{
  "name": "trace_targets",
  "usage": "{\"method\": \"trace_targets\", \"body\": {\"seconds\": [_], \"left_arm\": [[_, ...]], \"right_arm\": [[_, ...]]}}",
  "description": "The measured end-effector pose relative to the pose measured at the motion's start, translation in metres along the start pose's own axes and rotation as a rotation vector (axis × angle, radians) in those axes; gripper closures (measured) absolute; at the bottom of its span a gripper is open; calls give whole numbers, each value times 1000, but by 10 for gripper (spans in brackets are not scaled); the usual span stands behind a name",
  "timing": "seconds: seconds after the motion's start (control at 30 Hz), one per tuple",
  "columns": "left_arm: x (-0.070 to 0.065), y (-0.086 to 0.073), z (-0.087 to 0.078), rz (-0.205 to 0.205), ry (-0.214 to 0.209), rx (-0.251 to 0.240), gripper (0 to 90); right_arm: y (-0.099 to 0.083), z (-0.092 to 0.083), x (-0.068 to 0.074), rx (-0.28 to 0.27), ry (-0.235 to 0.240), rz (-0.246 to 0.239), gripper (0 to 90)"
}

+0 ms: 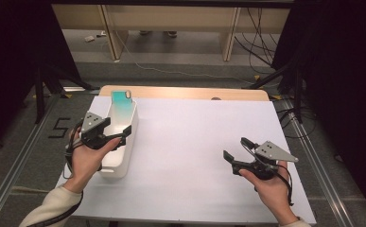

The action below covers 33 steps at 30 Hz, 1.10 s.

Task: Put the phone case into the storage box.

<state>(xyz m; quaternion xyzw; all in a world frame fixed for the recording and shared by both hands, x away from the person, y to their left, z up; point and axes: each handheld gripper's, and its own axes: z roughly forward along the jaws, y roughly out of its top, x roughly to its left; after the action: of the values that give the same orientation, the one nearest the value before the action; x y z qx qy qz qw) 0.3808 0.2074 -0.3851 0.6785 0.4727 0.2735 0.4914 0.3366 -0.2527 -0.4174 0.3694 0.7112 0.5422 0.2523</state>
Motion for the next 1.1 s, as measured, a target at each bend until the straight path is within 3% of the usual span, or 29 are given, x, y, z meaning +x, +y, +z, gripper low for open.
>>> {"method": "trace_targets", "body": {"seconds": [0.27, 0.37, 1.1], "left_arm": [[-4, -6, -7, 10, -22, 0, 161], [-6, -10, -9, -11, -45, 3, 158], [-12, -25, -29, 22, -79, -36, 156]], "right_arm": [[0, 0, 0, -1, -3, 0, 189], [0, -1, 0, 5, 2, -1, 189], [0, 0, -1, 4, 0, -2, 189]]}}
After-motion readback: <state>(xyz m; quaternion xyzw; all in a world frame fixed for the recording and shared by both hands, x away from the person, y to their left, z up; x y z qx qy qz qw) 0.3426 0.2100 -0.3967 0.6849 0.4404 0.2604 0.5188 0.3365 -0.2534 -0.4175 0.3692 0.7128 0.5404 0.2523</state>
